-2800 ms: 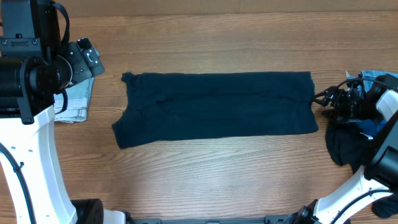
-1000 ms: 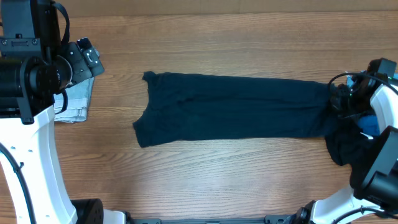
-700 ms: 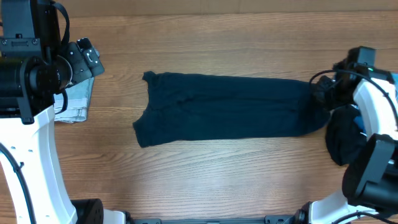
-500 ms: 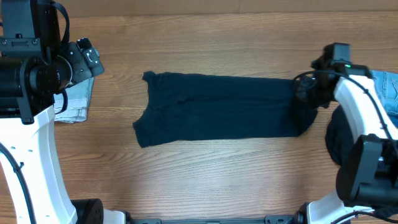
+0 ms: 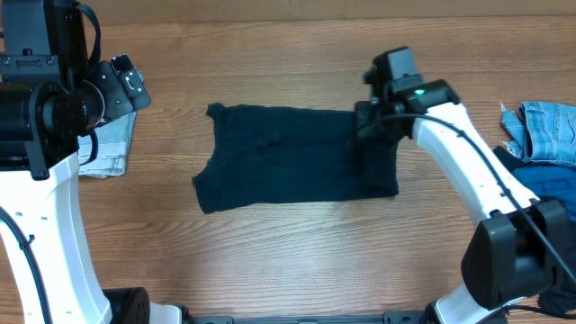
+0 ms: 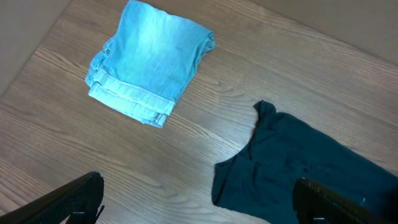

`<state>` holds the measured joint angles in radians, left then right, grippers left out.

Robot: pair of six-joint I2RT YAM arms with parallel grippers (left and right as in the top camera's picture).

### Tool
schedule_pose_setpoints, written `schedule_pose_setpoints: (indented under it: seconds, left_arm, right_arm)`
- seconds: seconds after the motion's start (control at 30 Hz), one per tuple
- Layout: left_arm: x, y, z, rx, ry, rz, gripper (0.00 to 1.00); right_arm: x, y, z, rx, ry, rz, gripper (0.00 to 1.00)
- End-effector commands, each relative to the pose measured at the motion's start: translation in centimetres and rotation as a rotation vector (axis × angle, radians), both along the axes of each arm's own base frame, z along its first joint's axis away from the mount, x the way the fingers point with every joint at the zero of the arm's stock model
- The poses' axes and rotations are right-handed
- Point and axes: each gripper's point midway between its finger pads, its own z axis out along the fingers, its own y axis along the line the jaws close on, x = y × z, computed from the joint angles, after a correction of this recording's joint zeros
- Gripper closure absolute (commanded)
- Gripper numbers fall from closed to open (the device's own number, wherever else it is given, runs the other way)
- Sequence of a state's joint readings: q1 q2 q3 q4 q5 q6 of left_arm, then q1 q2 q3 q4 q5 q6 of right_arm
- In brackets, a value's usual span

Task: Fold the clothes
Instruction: 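Fold the right end leftward over the strip's middle with the right gripper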

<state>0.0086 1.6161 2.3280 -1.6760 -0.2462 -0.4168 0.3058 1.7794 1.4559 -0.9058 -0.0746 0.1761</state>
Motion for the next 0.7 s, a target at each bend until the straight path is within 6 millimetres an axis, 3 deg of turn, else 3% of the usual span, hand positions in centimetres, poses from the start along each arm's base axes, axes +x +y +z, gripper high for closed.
schedule_pose_setpoints:
  seconds: [0.0, 0.27, 0.37, 0.5, 0.67]
  left_arm:
    - [0.1, 0.1, -0.1, -0.011, 0.000, 0.013, 0.00]
    - [0.1, 0.1, -0.1, -0.011, -0.001, 0.013, 0.00]
    - [0.1, 0.1, -0.1, -0.011, 0.000, 0.013, 0.00]
    - [0.1, 0.1, -0.1, -0.011, 0.000, 0.013, 0.00]
    - [0.1, 0.1, -0.1, -0.011, 0.000, 0.013, 0.00]
  right_arm:
    - [-0.1, 4.5, 2.7, 0.047, -0.087, 0.067, 0.96]
    - [-2.2, 14.5, 4.6, 0.147, -0.209, 0.236, 0.95]
    - [-2.7, 17.0, 4.5, 0.176, -0.230, 0.272, 0.95]
    - [-2.8, 19.3, 4.0, 0.212, -0.243, 0.280, 0.95]
    - [-2.7, 20.2, 2.1, 0.203, -0.223, 0.289, 0.95]
